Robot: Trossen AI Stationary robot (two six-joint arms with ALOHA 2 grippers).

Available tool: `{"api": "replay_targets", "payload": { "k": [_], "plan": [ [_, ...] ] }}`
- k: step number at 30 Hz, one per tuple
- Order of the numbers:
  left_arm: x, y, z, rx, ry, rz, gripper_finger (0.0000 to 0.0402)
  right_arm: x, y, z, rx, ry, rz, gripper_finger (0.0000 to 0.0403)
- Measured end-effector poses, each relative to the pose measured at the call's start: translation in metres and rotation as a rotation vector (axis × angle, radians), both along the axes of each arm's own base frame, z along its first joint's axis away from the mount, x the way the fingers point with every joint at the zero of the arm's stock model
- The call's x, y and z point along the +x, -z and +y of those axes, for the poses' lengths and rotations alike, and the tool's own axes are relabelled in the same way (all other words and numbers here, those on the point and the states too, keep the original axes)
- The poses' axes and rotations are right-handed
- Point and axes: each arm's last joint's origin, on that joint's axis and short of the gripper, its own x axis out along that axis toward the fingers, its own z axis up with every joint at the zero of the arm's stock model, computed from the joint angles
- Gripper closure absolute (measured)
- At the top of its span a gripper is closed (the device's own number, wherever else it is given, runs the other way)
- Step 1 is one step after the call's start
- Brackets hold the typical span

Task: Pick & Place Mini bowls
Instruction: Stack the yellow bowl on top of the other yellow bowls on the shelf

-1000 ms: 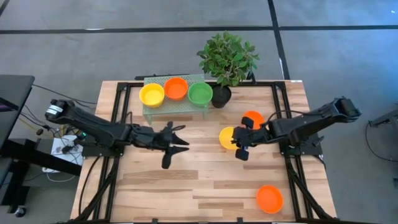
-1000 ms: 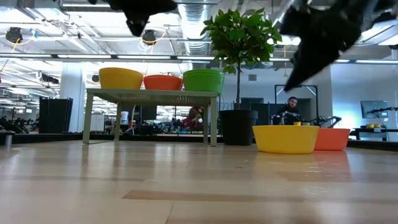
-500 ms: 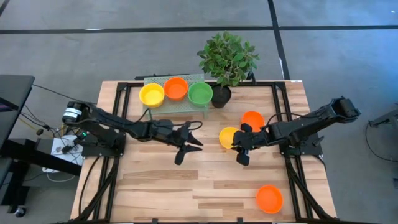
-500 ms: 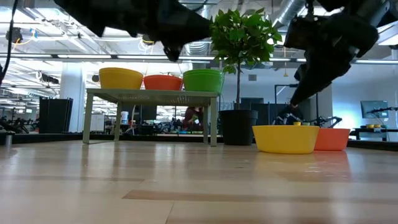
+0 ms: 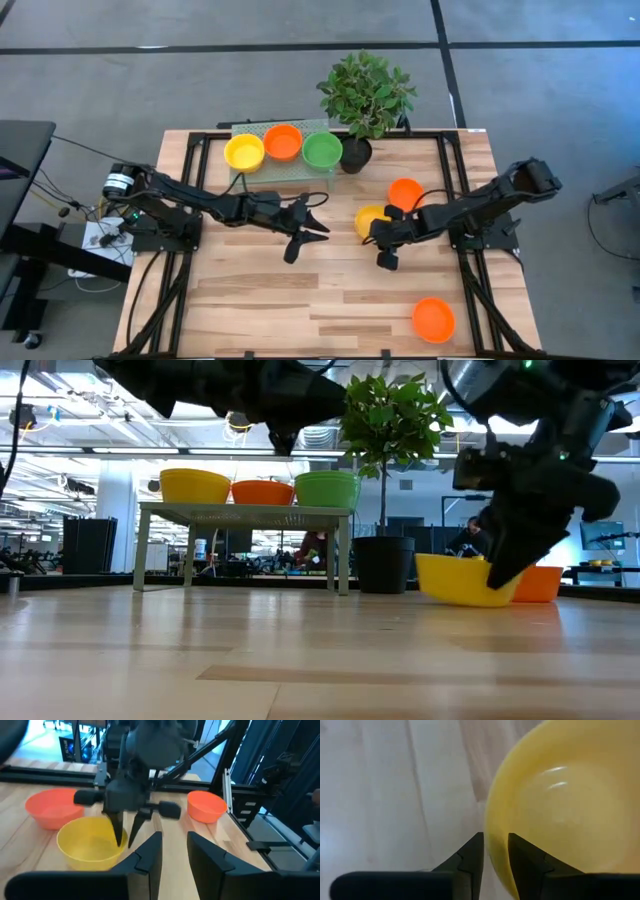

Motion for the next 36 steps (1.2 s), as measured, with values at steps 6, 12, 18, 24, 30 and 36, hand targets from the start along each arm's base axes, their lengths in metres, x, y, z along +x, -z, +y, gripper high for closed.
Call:
{"api": "replay_targets", "payload": {
  "k": [6,12,18,24,30,36],
  "plan": [
    [-0.001,-0.001,0.000,0.002,0.000,0.001,0.0310,0.001,0.001,-0.003,0.007,0.012,0.007,0.0343],
    [-0.002,0.004,-0.005,0.044,0.078,0.024,0.0310,0.014,-0.014,0.001,0.049,-0.004,-0.093,0.0396],
    [-0.002,0.007,-0.018,0.137,0.161,-0.004,0.0309,0.036,-0.033,0.009,0.154,-0.054,-0.245,0.0397],
    [-0.002,0.013,-0.023,0.191,0.187,0.009,0.0287,0.066,-0.027,0.022,0.150,-0.158,-0.200,0.0397],
    [0.003,0.031,-0.024,0.186,0.189,0.074,0.0260,0.110,-0.025,0.036,0.151,-0.334,-0.183,0.0398],
    [0.004,0.062,-0.030,0.199,0.218,0.234,0.0263,0.131,-0.029,0.041,0.133,-0.346,-0.100,0.0396]
  ]
}}
